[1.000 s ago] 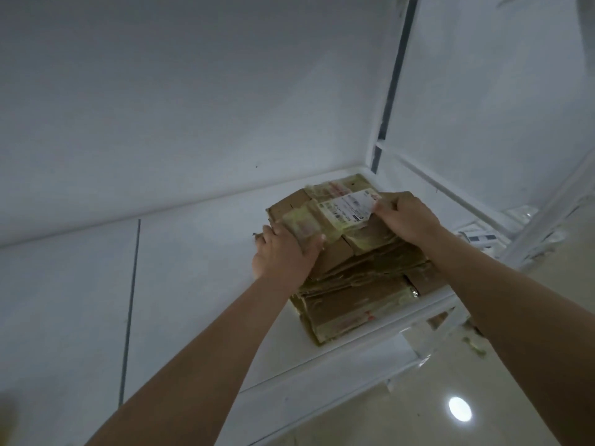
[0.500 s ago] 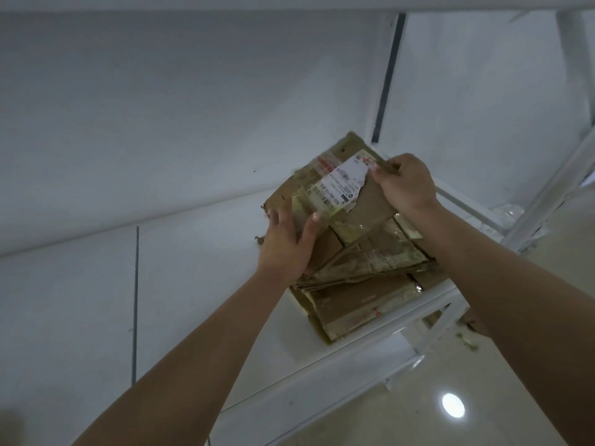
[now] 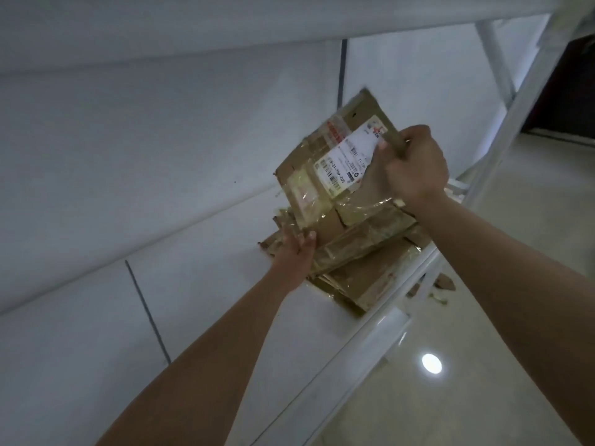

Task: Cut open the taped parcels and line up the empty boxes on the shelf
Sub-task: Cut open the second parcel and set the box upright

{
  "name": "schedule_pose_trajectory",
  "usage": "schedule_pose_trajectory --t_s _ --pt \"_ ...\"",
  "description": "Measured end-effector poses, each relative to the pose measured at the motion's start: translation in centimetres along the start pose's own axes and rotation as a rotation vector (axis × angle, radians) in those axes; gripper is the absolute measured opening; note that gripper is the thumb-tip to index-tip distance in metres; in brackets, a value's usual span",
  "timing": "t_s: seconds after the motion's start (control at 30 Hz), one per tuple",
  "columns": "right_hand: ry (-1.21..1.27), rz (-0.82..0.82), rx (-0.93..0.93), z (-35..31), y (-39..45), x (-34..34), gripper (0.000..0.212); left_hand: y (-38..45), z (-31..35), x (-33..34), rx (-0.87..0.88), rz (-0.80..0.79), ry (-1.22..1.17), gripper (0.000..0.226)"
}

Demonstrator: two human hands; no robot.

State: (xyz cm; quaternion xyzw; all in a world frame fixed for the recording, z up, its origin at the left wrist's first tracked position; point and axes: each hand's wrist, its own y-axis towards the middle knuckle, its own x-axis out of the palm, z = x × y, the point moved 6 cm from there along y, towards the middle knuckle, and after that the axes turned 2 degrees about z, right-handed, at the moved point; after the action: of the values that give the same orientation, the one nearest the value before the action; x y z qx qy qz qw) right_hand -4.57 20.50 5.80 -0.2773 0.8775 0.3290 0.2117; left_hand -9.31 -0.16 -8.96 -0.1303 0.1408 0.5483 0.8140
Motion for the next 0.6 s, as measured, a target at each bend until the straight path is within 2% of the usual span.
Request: schedule_pose_trajectory --t_s 0.1,0.2,0.33,0.5,0.6 --pt "-0.012 0.033 0.158 2.0 -2.1 -2.0 0.041 -0.7 0.7 0.0 0.048 -0.09 0.012 0.071" --pt "0.066 0.066 0.286 4.3 -5.0 -3.2 0.036 -1.1 2.5 -1.3 0.13 -0.019 -0.086 0.059" --pt "0.22 0.114 0.381 6.2 -8.7 -3.6 0.03 -0.4 2.9 -3.0 0.101 0.104 -0.142 0.074" --pt "0.202 0.001 0.412 6.6 -12.1 -3.0 0.038 -2.2 1.7 -4.1 0.022 0.168 -0.26 0.035" --pt "0.224 -0.084 0.418 6.2 -13.3 -2.3 0.04 -4.3 0.9 -6.4 0.07 0.239 -0.225 0.029"
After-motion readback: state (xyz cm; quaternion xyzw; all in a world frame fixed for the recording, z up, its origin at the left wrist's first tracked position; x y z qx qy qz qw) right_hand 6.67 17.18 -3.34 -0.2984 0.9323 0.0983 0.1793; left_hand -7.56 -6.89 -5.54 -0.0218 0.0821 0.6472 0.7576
